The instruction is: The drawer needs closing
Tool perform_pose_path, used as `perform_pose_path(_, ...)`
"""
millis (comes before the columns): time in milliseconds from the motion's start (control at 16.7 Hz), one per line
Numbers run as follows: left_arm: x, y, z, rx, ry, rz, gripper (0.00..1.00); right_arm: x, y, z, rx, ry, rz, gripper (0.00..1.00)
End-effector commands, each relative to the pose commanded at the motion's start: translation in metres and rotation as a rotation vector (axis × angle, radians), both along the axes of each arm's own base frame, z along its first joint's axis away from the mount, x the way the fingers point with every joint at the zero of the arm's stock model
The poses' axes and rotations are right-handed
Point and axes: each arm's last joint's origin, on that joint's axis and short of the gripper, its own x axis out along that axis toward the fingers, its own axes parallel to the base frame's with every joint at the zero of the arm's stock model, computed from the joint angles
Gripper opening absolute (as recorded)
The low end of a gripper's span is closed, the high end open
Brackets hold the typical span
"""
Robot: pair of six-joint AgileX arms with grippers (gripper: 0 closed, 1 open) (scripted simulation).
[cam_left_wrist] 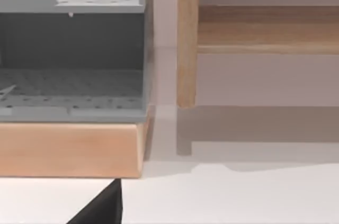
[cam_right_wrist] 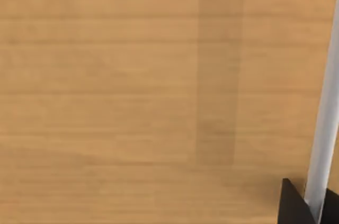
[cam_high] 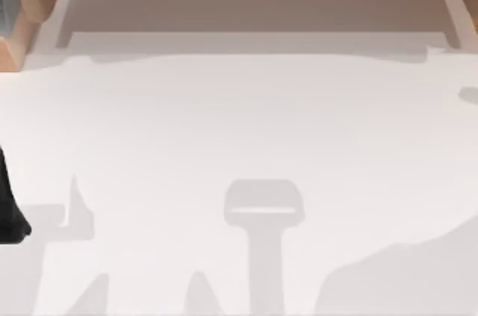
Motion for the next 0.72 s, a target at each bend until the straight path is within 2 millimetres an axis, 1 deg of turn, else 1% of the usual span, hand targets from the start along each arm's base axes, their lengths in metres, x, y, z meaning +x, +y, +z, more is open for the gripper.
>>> perform_pose_path(720, 0.0000, 0.0000, 0.0000, 0.000, 0.000, 0.000, 1.00, 0.0000, 0.0000, 0.0000, 0.000, 0.000, 0.000, 0.98)
